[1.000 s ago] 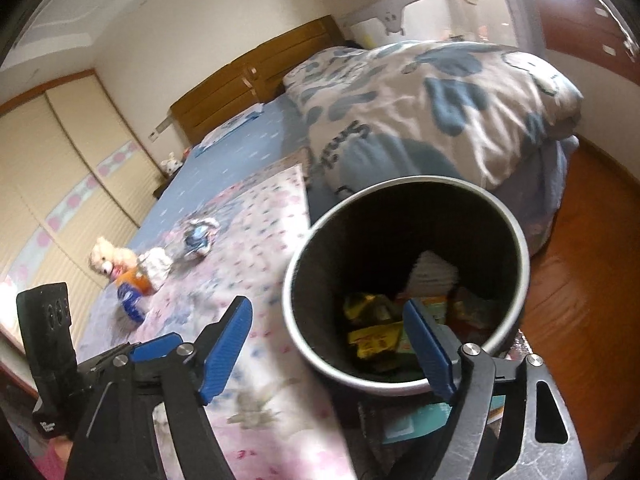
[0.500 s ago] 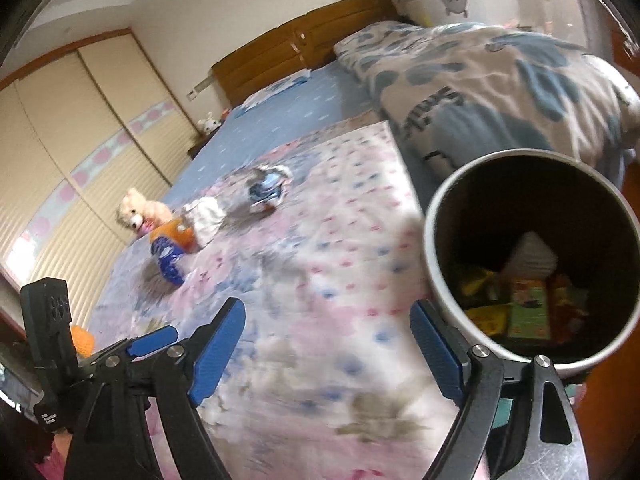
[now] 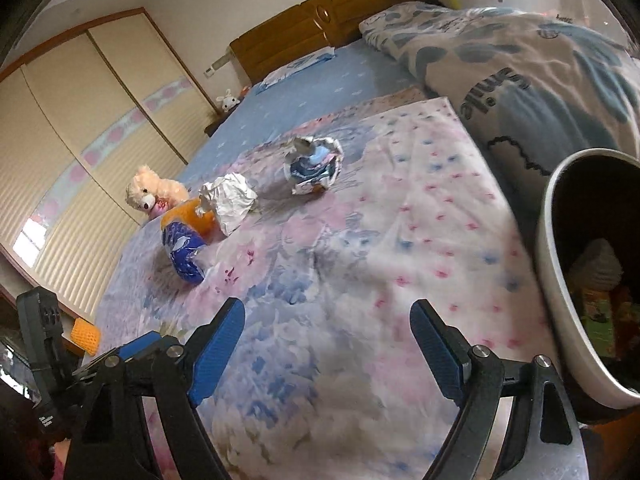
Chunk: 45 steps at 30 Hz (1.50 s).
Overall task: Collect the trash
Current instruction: 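Move both open tools back to the remaining trash on the bed, then grasp the crumpled silver wrapper with the right tool while the left tool grasps the blue bag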
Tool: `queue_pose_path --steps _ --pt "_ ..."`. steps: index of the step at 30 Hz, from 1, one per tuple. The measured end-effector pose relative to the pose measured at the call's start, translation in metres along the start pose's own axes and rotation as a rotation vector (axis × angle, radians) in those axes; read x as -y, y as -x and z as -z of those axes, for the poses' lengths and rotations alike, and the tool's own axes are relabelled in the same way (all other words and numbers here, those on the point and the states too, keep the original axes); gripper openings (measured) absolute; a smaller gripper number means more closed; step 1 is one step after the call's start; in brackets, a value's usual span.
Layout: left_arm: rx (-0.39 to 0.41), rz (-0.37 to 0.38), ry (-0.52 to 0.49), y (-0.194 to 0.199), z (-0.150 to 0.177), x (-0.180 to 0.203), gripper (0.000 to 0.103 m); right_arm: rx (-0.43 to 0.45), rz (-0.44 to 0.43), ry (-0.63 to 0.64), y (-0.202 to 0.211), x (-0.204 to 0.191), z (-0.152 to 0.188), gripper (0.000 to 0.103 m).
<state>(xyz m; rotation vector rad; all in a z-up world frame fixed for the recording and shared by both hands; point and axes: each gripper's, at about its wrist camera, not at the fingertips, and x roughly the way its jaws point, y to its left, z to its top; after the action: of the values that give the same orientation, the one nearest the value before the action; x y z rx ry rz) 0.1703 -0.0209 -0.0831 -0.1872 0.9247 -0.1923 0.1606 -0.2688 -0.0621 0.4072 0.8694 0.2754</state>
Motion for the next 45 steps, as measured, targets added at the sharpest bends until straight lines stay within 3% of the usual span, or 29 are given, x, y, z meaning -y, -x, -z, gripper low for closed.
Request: queue_pose_path --steps 14,23,32,33,34,35,36,39,45 --pt "0.009 -0.021 0.03 -0.014 -0.028 -0.008 0.08 -0.03 0.005 0.019 -0.045 -0.015 -0.028 0.086" --pt "0.045 -0.007 0.099 -0.025 -0.064 -0.009 0.084 0.008 0.01 0.013 -0.074 -0.019 -0.061 0.086" --pt "0.061 -0.097 0.144 -0.054 -0.088 -0.021 0.083 0.003 0.07 -0.015 -0.117 -0.014 -0.095 0.085" --pt "0.066 -0.087 0.145 -0.056 -0.088 -0.022 0.079 -0.003 0.08 -0.009 -0.123 -0.013 -0.097 0.082" --pt "0.066 -0.077 0.144 -0.057 -0.088 -0.023 0.067 0.005 0.088 0.003 -0.124 -0.014 -0.098 0.078" --pt "0.061 -0.061 0.141 -0.058 -0.088 -0.023 0.057 0.007 0.095 0.013 -0.127 -0.015 -0.1 0.062" --pt "0.057 -0.054 0.137 -0.059 -0.087 -0.023 0.056 0.002 0.097 0.017 -0.128 -0.015 -0.101 0.043" --pt "0.063 -0.048 0.115 -0.055 -0.084 -0.021 0.051 -0.011 0.1 0.031 -0.128 -0.013 -0.101 0.029" --pt "0.053 -0.01 0.09 -0.039 -0.066 -0.018 0.048 0.005 0.057 0.023 -0.101 -0.005 -0.082 0.024"
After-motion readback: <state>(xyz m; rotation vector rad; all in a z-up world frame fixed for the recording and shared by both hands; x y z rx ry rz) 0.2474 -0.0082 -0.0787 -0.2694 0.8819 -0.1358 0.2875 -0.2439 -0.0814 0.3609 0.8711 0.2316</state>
